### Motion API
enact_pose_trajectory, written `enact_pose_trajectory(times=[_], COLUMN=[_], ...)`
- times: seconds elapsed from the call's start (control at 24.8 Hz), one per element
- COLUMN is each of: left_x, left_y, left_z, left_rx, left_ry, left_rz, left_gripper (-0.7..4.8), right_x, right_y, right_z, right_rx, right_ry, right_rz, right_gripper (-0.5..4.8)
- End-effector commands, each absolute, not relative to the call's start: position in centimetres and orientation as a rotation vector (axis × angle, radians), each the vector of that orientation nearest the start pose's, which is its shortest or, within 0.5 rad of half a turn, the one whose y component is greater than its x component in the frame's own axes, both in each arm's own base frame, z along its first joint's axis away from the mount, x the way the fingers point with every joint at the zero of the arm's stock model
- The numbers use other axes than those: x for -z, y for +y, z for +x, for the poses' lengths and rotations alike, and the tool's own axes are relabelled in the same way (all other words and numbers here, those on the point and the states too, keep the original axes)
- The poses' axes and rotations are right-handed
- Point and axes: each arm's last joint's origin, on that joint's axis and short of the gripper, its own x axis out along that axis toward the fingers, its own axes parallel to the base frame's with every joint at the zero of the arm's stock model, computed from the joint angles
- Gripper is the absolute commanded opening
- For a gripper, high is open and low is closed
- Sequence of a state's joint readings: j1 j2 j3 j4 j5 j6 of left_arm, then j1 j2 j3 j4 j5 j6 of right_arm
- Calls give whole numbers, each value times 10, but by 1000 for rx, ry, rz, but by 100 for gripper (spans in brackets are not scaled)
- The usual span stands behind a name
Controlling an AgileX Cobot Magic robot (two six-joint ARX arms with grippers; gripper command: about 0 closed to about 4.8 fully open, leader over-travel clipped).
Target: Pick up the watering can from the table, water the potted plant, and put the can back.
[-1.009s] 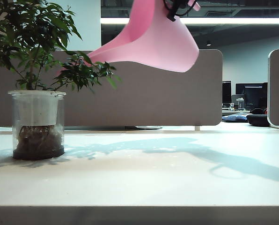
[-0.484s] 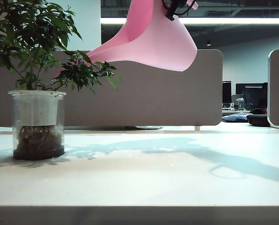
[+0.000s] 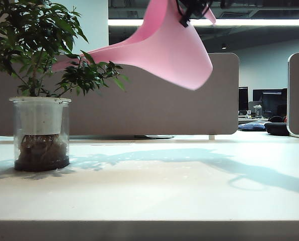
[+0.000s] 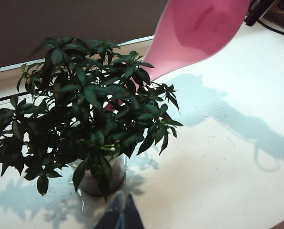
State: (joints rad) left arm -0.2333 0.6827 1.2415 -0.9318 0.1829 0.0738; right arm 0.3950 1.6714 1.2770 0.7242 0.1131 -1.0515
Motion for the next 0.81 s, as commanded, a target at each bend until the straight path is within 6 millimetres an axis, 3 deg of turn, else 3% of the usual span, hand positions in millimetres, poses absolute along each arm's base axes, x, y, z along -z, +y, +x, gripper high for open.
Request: enact_pose_trajectory(times=[0.04,0.32,0.48,0.56,0.81], left_x=[-417,-417,-417,-417,-417], left_y=[-24,-24,-24,-24,-24], left_z=[77,76,76,76,76], left_rx=[428,428,429,428,428], left_ry=[347,353,353,353,353], left_rz=[77,77,77,77,78], left_gripper=[-5,-5,-5,-5,-5], right_x=[-362,-339,-314,-300,-265], right_y=[127,83,61,56,57], right_z=[363,386,401,409,424], right_rx=[-60,-54,-113,-152,-201], right_ry=[-378,-176,-37,9,87], right_rz=[-761,-459,-216,-91,28], right_gripper=[143,143,143,143,143])
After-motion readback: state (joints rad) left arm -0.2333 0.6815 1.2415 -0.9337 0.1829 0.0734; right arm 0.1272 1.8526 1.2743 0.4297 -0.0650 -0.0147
